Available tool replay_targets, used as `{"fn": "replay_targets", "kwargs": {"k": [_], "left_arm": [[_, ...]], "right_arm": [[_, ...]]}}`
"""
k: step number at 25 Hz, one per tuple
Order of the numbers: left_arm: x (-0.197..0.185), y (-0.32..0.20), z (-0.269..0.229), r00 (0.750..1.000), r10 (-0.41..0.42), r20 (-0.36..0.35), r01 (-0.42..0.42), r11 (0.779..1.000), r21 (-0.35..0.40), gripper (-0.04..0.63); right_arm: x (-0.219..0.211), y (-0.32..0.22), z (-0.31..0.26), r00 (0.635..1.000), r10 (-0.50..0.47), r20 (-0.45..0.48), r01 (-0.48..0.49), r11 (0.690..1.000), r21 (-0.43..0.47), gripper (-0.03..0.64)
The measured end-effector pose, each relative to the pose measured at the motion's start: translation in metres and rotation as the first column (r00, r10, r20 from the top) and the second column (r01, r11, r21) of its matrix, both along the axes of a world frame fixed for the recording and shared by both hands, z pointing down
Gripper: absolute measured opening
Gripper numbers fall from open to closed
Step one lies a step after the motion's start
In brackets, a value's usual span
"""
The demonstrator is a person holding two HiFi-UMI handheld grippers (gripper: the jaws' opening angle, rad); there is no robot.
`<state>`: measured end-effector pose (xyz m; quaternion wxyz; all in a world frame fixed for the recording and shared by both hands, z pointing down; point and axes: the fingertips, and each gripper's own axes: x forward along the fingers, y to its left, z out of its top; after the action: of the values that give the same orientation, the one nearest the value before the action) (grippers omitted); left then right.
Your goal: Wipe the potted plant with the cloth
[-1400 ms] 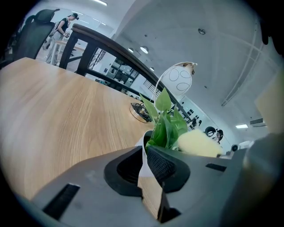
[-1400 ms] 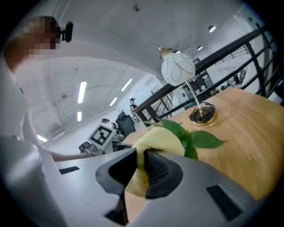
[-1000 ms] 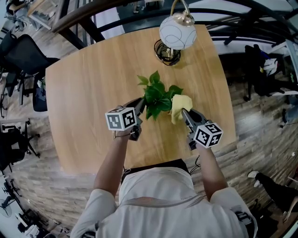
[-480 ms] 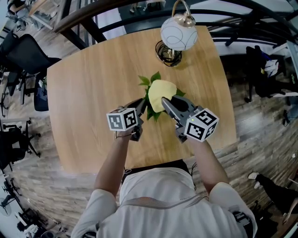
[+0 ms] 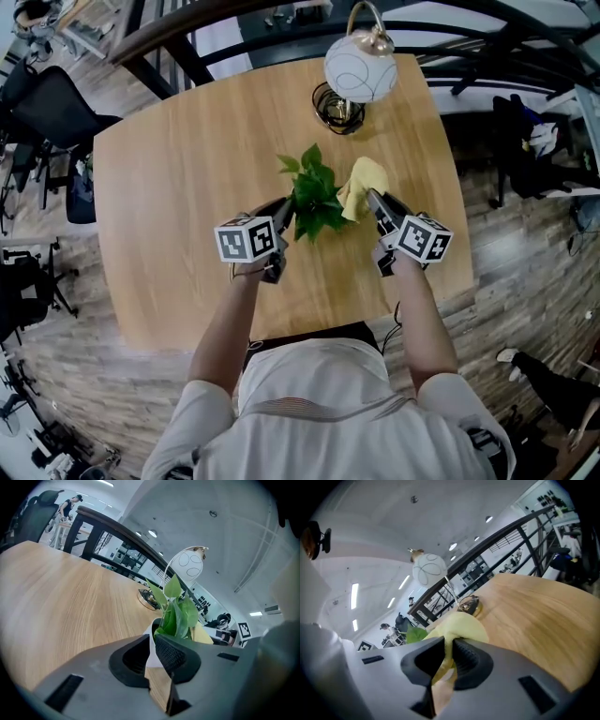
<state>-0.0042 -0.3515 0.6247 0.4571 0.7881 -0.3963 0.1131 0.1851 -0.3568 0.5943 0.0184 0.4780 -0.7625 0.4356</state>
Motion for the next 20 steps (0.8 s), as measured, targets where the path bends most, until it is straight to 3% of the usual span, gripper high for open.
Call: {"fn": "replay_targets", "kwargs": {"k": [3,6,10,13,16,20], "left_arm": [[0.000,0.000,0.000,1.000,0.001,0.011,-0.001,1.000,0.002,0.034],[0.002,0.000,-0.002,0.999,0.004,0.036,-0.005,1.000,0.030,0.034],[-0.002,-0.002,-0.018,0.999,-0.021,0.043,0.016,0.994,0.111,0.036],[-0.011,-0.003,-0.046,0.998,-0.052,0.028,0.046,0.980,0.191,0.119],[-0.025,0.001,-0.078,0.994,-0.075,0.078,0.048,0.952,0.303,0.121],[-0.044,0.017,-0.137,0.983,-0.123,0.139,0.047,0.889,0.456,0.122]], "right_arm": [[0.030,0.009,0.019,0.998,0.058,-0.034,-0.059,0.997,-0.042,0.095],[0.043,0.017,0.016,0.995,0.095,-0.029,-0.096,0.995,-0.026,0.095],[0.039,0.026,-0.025,0.996,0.077,-0.041,-0.073,0.993,0.088,0.095],[0.026,0.032,-0.067,0.994,0.030,-0.102,-0.008,0.979,0.203,0.095],[0.011,0.036,-0.107,0.981,-0.013,-0.192,0.072,0.949,0.307,0.095],[-0.011,0.043,-0.157,0.953,-0.025,-0.301,0.155,0.896,0.416,0.095]]}}
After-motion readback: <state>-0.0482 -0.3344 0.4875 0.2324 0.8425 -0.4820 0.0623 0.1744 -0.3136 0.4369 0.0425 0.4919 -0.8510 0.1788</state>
